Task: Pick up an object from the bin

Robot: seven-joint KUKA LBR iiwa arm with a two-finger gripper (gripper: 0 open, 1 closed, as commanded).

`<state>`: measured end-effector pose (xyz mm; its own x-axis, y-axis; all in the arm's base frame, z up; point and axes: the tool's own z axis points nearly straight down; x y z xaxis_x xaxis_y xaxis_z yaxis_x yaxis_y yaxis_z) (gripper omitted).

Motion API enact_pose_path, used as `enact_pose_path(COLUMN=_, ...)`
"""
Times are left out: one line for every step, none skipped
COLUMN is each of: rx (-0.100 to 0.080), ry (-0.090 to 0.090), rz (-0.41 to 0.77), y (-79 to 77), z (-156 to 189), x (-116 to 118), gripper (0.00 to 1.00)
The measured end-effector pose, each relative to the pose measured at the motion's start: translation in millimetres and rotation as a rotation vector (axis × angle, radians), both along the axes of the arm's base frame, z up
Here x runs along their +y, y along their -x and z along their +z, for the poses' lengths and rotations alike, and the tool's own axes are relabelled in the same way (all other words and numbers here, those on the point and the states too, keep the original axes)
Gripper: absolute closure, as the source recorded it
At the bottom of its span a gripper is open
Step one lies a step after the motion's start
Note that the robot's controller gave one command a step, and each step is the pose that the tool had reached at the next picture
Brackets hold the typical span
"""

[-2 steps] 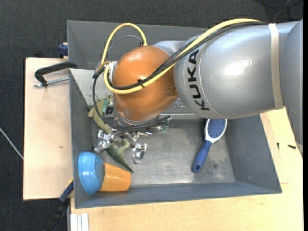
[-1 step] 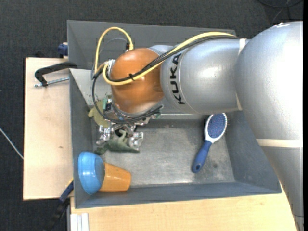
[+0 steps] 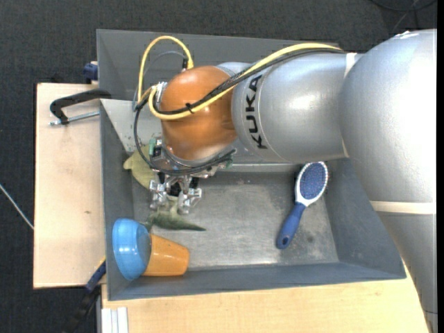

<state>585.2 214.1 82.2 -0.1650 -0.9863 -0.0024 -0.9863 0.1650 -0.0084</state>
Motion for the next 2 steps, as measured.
enact_pose_path(rx=-0.005, ry=-0.005, rz=0.082, y=-6.2, z=109, x=2, gripper=1.0)
enact_pose_path(rx=-0.001, ry=-0.003, rz=0.313, y=-11.5, z=160, x=-5, gripper=1.0)
